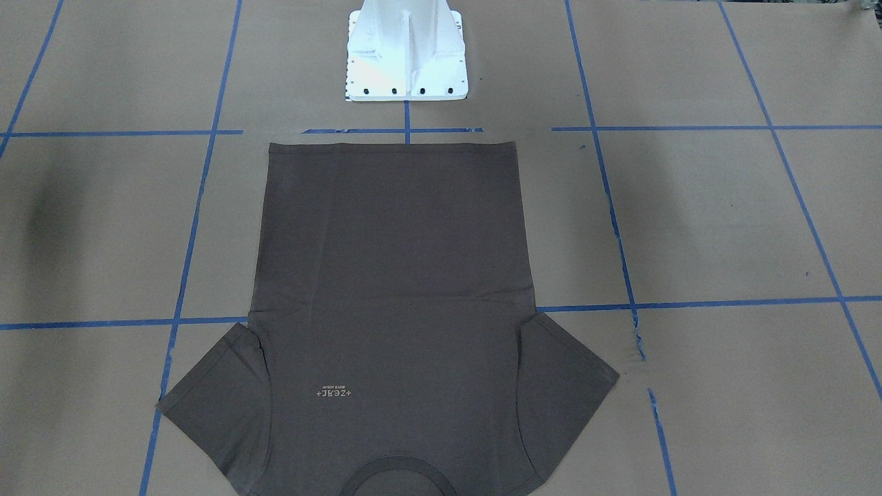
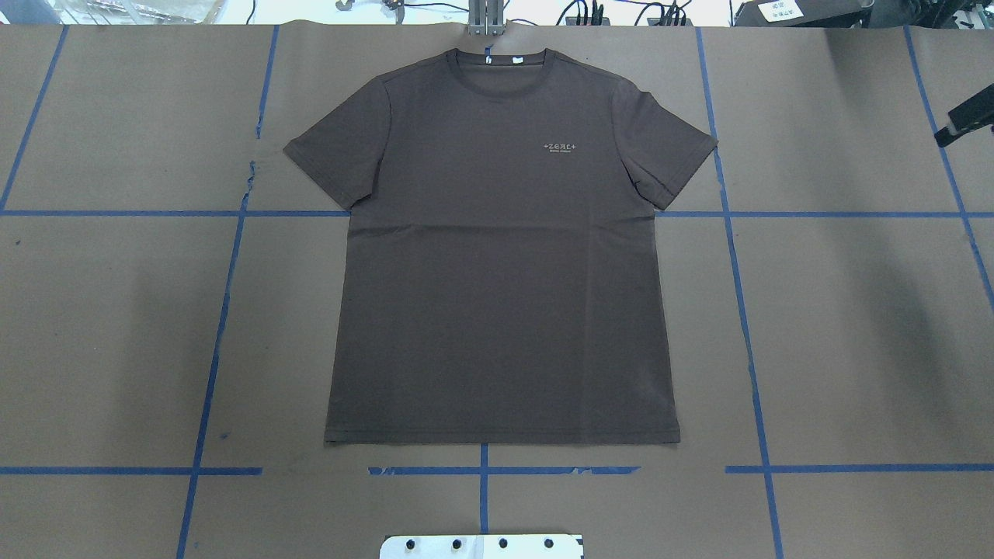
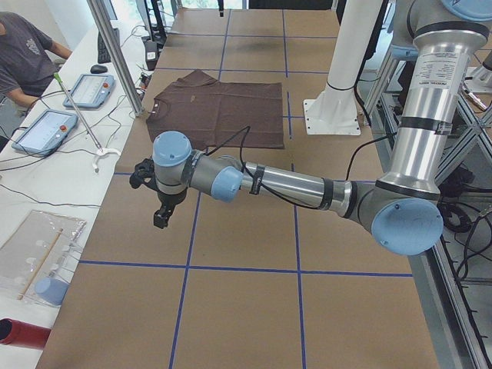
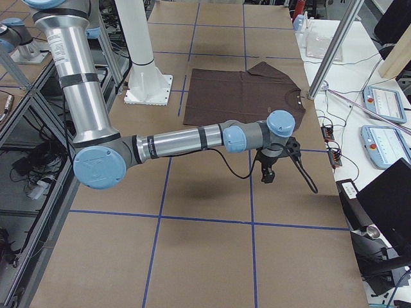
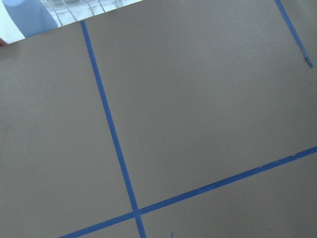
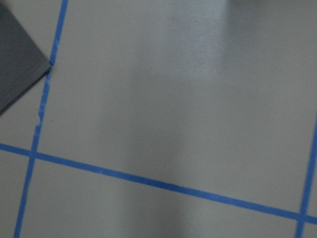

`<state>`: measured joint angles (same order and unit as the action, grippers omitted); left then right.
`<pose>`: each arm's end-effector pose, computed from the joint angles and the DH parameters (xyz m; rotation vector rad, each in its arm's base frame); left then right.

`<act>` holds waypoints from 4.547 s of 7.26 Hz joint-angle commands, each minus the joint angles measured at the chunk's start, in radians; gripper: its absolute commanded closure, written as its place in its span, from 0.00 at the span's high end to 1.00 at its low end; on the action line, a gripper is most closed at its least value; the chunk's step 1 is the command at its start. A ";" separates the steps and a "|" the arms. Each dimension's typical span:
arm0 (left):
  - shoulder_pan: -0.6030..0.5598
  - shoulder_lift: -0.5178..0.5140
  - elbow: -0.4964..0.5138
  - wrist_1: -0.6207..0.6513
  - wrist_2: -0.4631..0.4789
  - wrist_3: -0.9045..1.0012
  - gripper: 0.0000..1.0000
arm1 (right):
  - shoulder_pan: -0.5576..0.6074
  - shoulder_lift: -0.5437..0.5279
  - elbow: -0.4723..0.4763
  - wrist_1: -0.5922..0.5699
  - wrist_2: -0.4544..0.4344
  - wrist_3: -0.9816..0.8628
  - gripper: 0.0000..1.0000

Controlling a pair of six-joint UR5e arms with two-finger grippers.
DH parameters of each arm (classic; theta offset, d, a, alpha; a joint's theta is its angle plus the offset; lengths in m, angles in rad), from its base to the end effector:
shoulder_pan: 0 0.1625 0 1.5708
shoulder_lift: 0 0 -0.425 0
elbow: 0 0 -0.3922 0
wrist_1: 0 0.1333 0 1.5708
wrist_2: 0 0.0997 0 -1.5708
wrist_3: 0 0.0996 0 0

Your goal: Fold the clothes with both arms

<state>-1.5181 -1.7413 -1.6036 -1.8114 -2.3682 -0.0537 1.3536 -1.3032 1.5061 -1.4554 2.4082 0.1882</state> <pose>-0.0316 -0.5786 0.5222 0.3777 0.8052 0.1760 -0.0740 -0.6105 0.5255 0.1262 -0.8737 -0.1603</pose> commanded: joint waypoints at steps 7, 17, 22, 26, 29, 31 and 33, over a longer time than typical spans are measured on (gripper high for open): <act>0.064 -0.015 -0.012 -0.106 0.004 -0.123 1.00 | -0.344 0.351 -0.409 0.460 -0.301 0.557 1.00; 0.064 -0.015 -0.032 -0.103 0.001 -0.130 1.00 | -0.369 0.406 -0.567 0.503 -0.337 0.556 0.91; 0.064 -0.015 -0.024 -0.103 0.001 -0.132 1.00 | -0.367 0.418 -0.563 0.503 -0.328 0.557 0.00; 0.064 -0.015 -0.022 -0.105 0.001 -0.130 1.00 | -0.366 0.417 -0.553 0.503 -0.324 0.550 0.24; 0.064 -0.015 -0.026 -0.103 0.001 -0.132 1.00 | -0.366 0.415 -0.563 0.501 -0.324 0.550 1.00; 0.064 -0.015 -0.029 -0.103 0.001 -0.132 1.00 | -0.366 0.415 -0.567 0.498 -0.324 0.553 1.00; 0.064 -0.015 -0.030 -0.103 0.001 -0.132 1.00 | -0.367 0.417 -0.572 0.495 -0.324 0.557 1.00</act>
<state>-1.4542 -1.7564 -1.6329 -1.9144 -2.3669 -0.1856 0.9877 -0.8879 0.9374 -0.9582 2.0847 0.7431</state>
